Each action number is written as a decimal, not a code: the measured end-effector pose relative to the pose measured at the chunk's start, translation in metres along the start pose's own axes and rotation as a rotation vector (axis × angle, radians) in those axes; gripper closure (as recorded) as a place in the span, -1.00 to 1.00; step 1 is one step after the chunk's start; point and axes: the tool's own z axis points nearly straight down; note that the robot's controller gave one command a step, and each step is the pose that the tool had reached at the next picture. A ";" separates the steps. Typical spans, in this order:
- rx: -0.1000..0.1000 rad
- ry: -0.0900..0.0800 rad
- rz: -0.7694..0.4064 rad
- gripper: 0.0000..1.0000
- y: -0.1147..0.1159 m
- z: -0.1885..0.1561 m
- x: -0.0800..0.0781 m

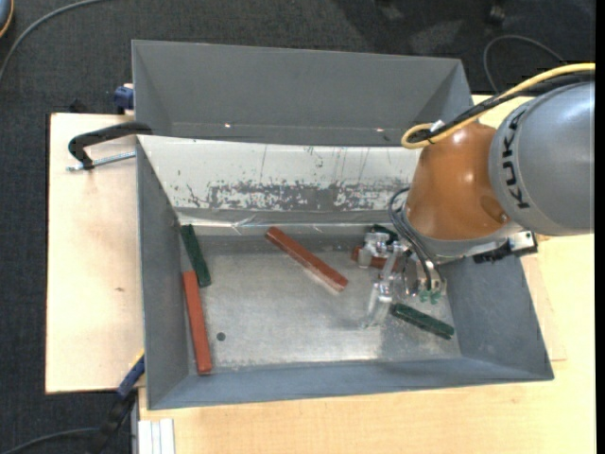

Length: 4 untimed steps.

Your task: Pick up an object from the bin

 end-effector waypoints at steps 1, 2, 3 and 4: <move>-0.006 -0.011 0.080 -1.00 0.036 0.017 -0.050; -0.005 -0.008 0.082 1.00 0.034 0.016 -0.048; -0.007 -0.016 0.113 1.00 0.057 -0.081 -0.038; -0.008 -0.015 0.122 1.00 0.081 -0.144 -0.026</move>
Offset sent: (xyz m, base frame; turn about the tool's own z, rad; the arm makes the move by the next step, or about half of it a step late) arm 0.0511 0.0270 -0.0172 0.0825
